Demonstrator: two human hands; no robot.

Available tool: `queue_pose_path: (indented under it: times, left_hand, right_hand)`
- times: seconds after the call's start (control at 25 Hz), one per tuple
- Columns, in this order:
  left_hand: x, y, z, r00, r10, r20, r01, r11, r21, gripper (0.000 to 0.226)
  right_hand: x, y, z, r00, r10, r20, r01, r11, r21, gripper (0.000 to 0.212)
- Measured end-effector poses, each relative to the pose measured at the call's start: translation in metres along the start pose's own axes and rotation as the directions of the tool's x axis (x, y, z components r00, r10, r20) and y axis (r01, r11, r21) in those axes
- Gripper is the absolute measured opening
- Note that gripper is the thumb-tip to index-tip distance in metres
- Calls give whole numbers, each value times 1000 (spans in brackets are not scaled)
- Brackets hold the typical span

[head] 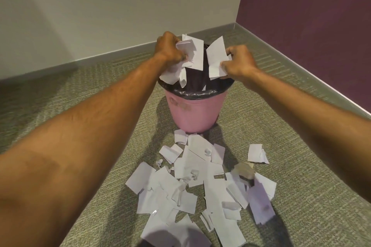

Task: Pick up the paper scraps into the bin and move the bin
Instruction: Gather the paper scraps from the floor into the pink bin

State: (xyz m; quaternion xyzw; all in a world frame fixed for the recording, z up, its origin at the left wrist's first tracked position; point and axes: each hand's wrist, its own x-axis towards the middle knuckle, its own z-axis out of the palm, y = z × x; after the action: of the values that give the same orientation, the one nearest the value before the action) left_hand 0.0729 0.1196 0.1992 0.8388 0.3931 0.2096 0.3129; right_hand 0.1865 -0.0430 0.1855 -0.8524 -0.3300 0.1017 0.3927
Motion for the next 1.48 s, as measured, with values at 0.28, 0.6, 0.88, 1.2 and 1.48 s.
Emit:
queue_pose_path:
  times: [0.28, 0.6, 0.88, 1.2, 1.48]
  left_hand:
    - [3, 7, 16, 995, 44, 92, -43, 999, -13, 44]
    - [-12, -13, 19, 986, 72, 151, -62, 995, -74, 40]
    - [-100, -32, 27, 952, 173, -253, -246, 925, -291, 48]
    - [-249, -135, 154, 754, -248, 608, 70, 951, 302, 57]
    - [-313, -105, 201, 675, -124, 728, -253, 888, 385, 113]
  right_hand:
    - [2, 3, 6, 999, 0, 35, 0, 1000, -16, 38]
    - [-8, 5, 6, 999, -51, -5, 51, 990, 128, 14]
    - [-64, 24, -21, 989, -119, 83, 90, 953, 289, 10]
    - [-122, 163, 21, 721, 301, 624, 59, 871, -488, 80]
    - [-173, 232, 33, 547, 473, 690, 293, 664, -688, 138]
